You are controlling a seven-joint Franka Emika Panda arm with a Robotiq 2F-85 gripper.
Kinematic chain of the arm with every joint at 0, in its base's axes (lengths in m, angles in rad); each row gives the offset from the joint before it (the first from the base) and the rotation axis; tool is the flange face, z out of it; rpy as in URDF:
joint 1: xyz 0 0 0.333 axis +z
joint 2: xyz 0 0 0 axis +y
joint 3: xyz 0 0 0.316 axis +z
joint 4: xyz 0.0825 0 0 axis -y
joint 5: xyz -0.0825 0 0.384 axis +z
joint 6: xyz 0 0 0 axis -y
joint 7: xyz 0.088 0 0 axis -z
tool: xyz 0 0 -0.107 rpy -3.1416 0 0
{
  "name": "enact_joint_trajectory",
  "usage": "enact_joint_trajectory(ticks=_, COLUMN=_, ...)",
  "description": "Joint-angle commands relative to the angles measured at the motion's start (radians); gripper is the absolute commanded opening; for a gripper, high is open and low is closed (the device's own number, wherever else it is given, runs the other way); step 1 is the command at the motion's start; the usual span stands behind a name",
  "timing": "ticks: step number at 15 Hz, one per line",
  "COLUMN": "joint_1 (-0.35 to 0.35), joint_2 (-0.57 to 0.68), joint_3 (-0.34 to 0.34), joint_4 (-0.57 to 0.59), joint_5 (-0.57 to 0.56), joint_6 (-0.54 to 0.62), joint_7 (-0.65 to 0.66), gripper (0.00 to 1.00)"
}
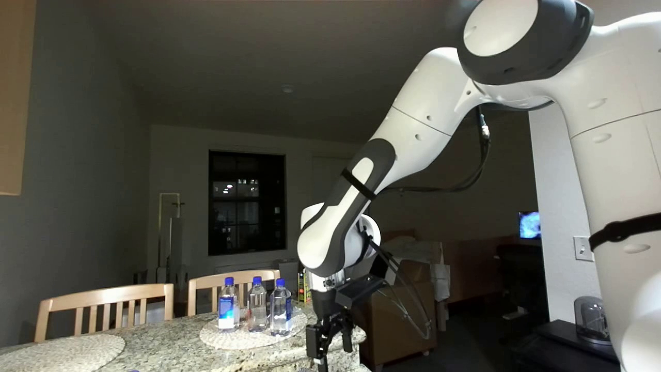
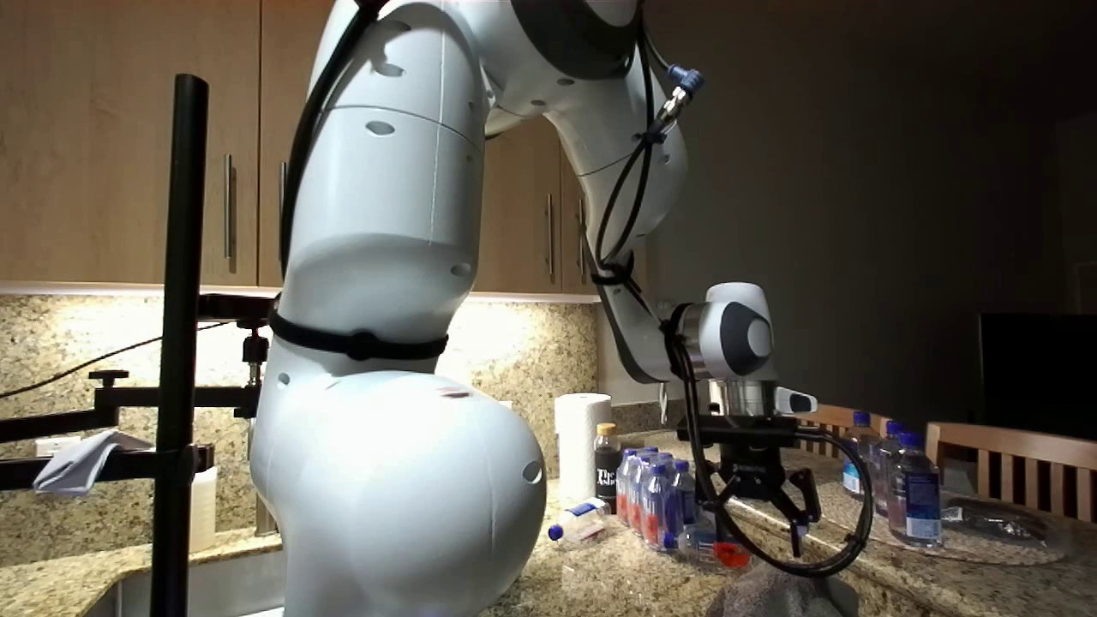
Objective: Put the grey towel on top of the black can
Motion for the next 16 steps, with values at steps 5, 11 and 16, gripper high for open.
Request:
enact_joint_trajectory(ticks=5, joint_1=-0.005, joint_2=-0.069, joint_3=0.012, joint_4=-0.006, joint_5=0.015, joint_6=0.019, joint_7=-0.039, gripper=1.00)
enact_joint_trajectory(ticks=11, joint_1=0.001, joint_2=-0.143, joint_3=0.022, joint_4=0.031, joint_5=0.003, joint_6=0.007, joint_7=-0.037, gripper=1.00)
enact_joint_trajectory(ticks=16, joint_1=0.010, joint_2=-0.202, joint_3=0.026, joint_4=0.079, joint_5=0.033, joint_6=-0.014, joint_7=-0.069, gripper=1.00)
